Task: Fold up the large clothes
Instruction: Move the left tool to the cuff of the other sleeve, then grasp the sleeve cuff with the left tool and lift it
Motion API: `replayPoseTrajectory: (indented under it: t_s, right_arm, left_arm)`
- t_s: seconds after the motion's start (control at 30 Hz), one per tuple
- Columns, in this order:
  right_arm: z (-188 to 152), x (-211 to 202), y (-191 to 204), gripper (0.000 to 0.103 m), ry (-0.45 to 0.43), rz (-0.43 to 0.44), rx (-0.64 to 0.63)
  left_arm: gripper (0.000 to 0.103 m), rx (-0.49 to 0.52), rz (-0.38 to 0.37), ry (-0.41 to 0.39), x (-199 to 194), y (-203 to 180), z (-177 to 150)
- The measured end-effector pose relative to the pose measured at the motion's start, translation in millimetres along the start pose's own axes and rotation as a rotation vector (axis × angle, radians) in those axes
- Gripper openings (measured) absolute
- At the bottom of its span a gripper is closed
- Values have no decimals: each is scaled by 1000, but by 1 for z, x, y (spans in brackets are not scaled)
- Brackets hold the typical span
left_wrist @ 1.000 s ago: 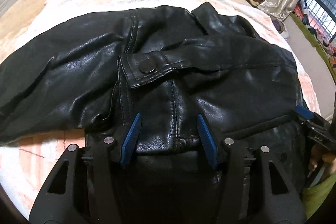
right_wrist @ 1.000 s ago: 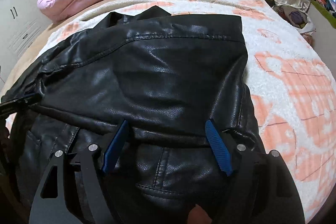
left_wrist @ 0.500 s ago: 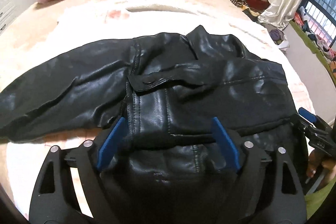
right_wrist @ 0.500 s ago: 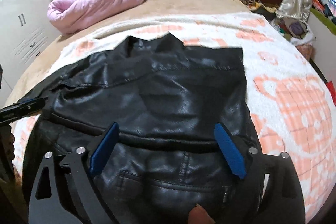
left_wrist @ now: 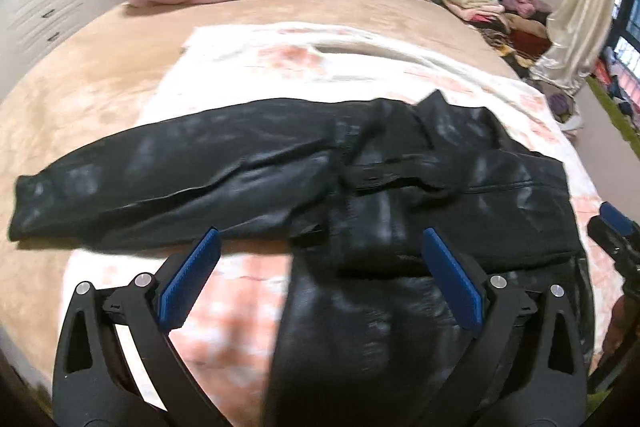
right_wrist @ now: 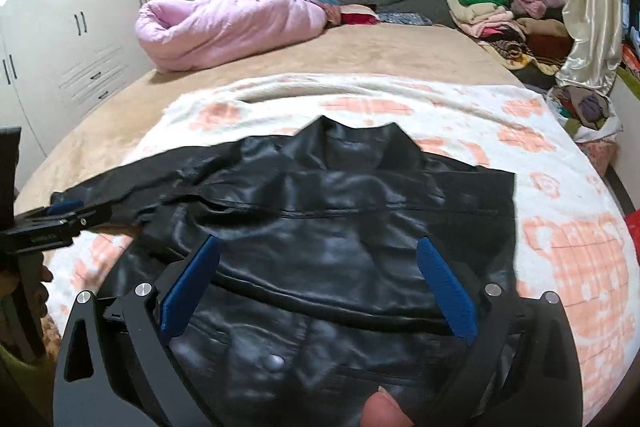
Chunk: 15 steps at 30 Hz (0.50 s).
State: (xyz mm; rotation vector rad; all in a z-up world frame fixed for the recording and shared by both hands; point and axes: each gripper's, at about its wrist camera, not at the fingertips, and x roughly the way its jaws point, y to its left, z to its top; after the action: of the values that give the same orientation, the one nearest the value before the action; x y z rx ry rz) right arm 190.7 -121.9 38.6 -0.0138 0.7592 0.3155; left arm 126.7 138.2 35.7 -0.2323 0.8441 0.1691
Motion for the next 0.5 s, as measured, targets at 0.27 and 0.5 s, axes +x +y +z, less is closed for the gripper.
replayPoseTrajectory:
  t_s: [0.27, 0.5]
  right_arm:
    - [3, 5, 42, 98, 1, 58, -52]
    - [6, 7, 83, 99, 0, 95, -123]
  left_arm:
    - [94, -79, 14, -30, -15, 38, -5]
    - [94, -167, 77, -52, -21, 82, -9]
